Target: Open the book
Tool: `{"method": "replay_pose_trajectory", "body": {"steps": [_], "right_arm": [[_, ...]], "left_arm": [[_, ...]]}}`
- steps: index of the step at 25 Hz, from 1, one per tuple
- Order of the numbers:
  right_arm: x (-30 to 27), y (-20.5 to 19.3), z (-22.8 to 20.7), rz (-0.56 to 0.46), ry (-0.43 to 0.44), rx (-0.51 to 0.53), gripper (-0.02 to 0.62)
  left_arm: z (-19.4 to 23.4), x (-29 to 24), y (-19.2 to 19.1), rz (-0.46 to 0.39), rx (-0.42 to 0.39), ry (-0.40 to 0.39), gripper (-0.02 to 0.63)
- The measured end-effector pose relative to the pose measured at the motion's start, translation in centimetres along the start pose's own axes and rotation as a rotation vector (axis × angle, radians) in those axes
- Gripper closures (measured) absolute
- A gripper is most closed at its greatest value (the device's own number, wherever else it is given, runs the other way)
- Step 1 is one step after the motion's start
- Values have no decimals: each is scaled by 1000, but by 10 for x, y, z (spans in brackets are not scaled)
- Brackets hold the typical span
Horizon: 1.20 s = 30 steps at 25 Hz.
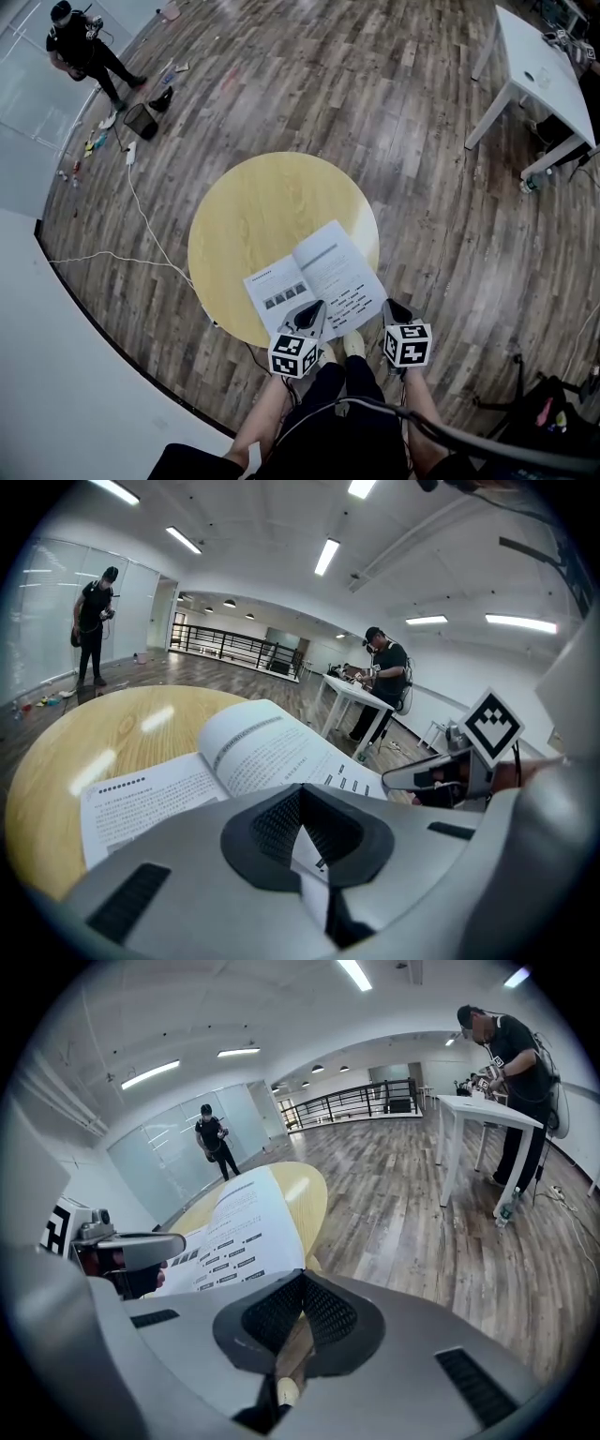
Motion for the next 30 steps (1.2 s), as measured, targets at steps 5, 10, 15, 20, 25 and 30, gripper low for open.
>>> {"method": "replay_pose_trajectory", "body": {"steps": [5, 10, 15, 20, 25, 30], "right_arm": [[-8, -4, -5, 5, 0, 6, 589], [-16, -12, -9, 14, -5, 6, 589], [-24, -21, -13, 22, -2, -9, 589], [-33, -29, -14, 30, 1, -16, 589], [-38, -32, -18, 33, 7, -25, 589], [-41, -32, -17, 37, 4, -16, 589]], "left_arm": [[0, -8, -3, 3, 7, 6, 607], [0, -9, -10, 10, -3, 9, 607], [0, -10, -16, 17, -11, 15, 607], [5, -8, -19, 20, -13, 21, 607], [6, -13, -20, 26, -9, 26, 607], [6, -14, -25, 36, -2, 29, 607]]}}
Point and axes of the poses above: the fingertips, and each gripper's own axes: x backward along the fingers, z to its left, y out of its top, the point moved 4 cm from there along x, backward along the fingers, and after that the axes turned 7 degrees about x, right-handed, at the moved point
